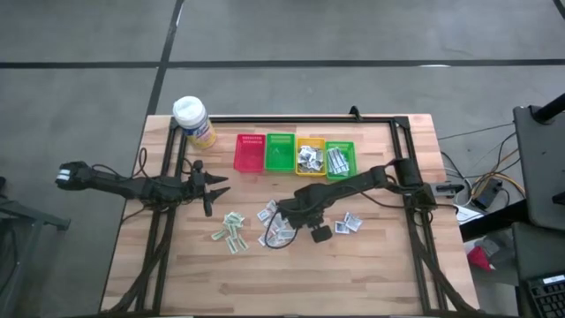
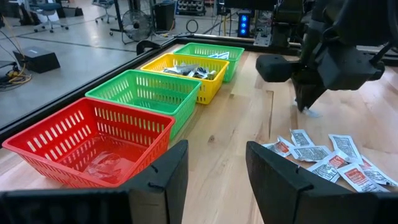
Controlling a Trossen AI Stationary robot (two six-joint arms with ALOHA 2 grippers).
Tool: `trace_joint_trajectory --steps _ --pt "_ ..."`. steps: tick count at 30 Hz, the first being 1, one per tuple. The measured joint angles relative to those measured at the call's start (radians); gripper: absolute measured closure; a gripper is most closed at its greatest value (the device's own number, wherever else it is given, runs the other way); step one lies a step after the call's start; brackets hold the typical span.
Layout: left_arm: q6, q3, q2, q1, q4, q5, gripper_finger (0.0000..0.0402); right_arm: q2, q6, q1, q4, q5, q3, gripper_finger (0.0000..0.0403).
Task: Pick & Place First Aid Supplies
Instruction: Put the blue alcohol pad into the yellow bin
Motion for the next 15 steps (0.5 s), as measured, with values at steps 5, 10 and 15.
trace_joint_trajectory --steps 5,10,15 --pt "0.000 0.000 0.000 0.000 0.000 0.000 0.0243 -0.084 0.054 -0.011 -0.038 0.008 0.002 0.0394" --pt "0.000 0.000 0.000 0.000 0.000 0.000 0.0243 -0.180 0.112 -0.028 -0.063 0.009 0.001 0.0394" --pt "0.000 0.000 0.000 0.000 0.000 0.000 0.0243 -0.291 0.151 -0.062 -0.062 -0.043 0.003 0.0394"
